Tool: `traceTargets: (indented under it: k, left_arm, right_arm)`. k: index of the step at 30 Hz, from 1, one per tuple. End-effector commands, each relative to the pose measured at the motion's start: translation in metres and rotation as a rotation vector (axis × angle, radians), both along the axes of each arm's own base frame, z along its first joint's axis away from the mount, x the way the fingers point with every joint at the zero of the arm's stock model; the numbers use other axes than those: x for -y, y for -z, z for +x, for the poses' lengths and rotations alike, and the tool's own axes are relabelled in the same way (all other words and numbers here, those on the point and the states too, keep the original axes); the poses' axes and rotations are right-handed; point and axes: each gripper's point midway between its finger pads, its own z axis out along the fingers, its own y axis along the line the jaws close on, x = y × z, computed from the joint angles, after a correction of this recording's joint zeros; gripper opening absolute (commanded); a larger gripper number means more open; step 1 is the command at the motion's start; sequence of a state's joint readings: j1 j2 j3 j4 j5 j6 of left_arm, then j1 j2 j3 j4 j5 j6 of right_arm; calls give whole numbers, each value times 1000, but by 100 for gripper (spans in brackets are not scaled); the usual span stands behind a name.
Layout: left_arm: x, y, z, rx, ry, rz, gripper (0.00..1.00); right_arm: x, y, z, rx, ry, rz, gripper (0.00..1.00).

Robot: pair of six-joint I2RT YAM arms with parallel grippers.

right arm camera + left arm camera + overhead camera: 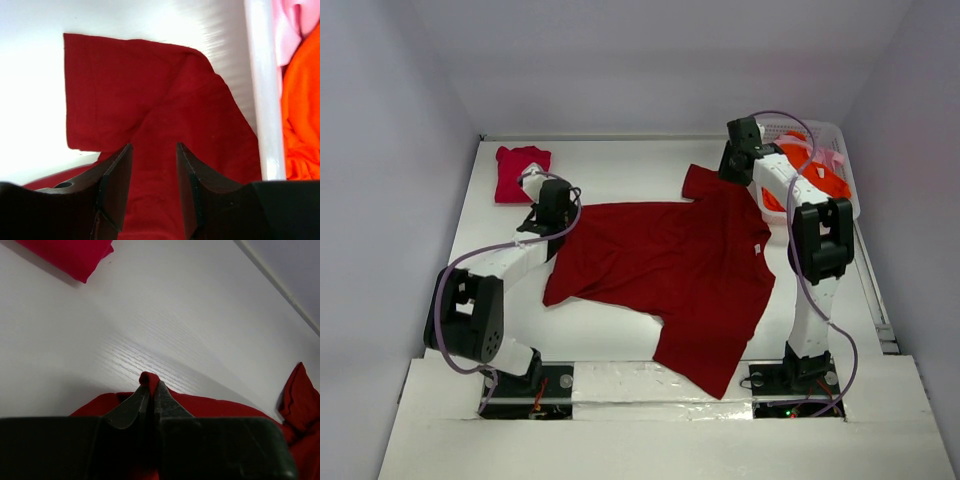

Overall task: Fold and stack the t-shirts
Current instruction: Flatten the tshirt out

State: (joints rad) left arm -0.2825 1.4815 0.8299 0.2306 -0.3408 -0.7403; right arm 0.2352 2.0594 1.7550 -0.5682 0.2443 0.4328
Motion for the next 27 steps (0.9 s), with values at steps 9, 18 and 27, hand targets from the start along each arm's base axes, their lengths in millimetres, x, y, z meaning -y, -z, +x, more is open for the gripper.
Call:
traceTargets:
  k: [9,18,27]
  left_arm:
    - [-23,-36,-7,87,-53,27,0]
    - [-34,-31,-13,79,-73,35,0]
    - [-50,-30,-28,78,-103,48,0]
  right_arm:
    - [-4,-10,13,26,-43,-4,46]
    - [-1,-10,11,25,-37,-22,47]
    - [-3,-16,16,42,-40,-15,47]
